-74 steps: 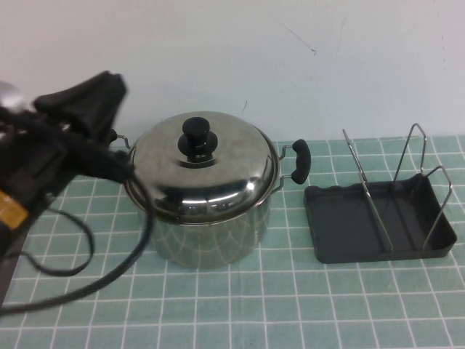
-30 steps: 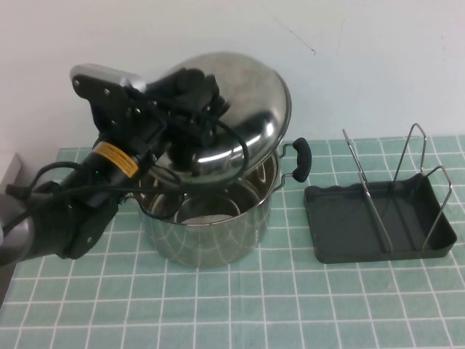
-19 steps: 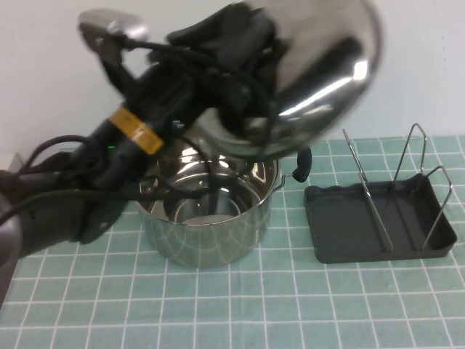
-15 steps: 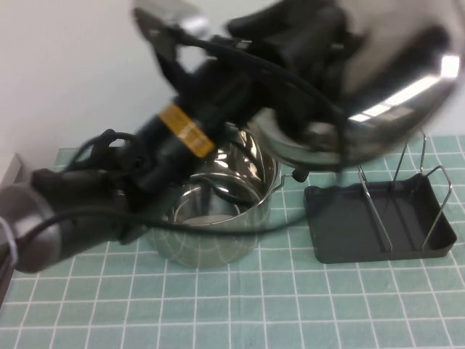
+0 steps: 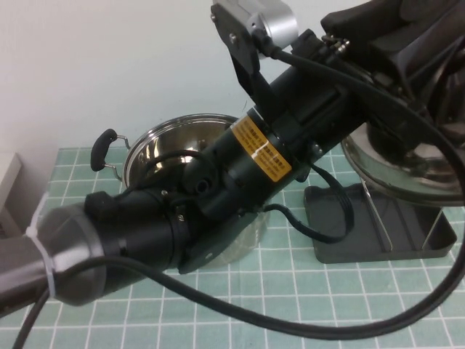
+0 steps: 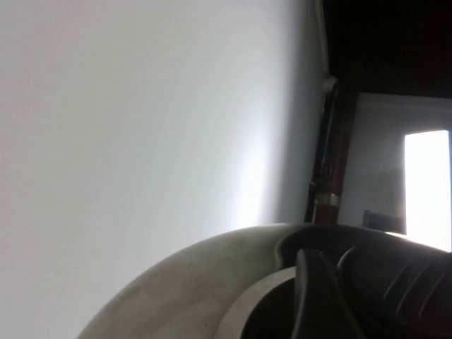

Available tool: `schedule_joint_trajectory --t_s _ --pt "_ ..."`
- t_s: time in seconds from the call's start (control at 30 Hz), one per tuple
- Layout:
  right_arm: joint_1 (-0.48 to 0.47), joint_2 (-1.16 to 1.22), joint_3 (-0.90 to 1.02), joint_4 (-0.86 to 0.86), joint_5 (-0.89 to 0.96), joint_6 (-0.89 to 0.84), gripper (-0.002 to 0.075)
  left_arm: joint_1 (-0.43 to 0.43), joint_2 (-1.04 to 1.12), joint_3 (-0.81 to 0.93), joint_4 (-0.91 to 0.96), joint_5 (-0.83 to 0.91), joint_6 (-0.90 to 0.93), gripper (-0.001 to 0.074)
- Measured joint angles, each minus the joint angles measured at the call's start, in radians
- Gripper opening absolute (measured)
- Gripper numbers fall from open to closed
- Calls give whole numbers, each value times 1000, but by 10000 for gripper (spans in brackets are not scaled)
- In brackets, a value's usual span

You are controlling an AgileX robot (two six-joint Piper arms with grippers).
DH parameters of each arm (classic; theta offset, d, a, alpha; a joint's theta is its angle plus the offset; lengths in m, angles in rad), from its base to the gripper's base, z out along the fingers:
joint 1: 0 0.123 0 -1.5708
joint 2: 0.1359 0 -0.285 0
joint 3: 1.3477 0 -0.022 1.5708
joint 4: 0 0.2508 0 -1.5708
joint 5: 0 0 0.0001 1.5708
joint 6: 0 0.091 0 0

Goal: Put pot lid on rack
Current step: Hand over the pot lid

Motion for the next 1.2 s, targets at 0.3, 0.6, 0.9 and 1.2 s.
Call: schedule_joint_trajectory --t_s 0.3,0.6,0.9,1.2 --pt "0 201 -2 18 96 38 538 -58 0 0 -1 8 50 328" --pt "2 265 -19 36 199 -25 148 -58 4 0 55 62 -9 328" --pt "2 267 -19 27 154 -168 64 -54 4 -4 156 219 -166 529" --pt "0 346 -30 18 27 -308 64 9 -74 -4 339 397 -194 569"
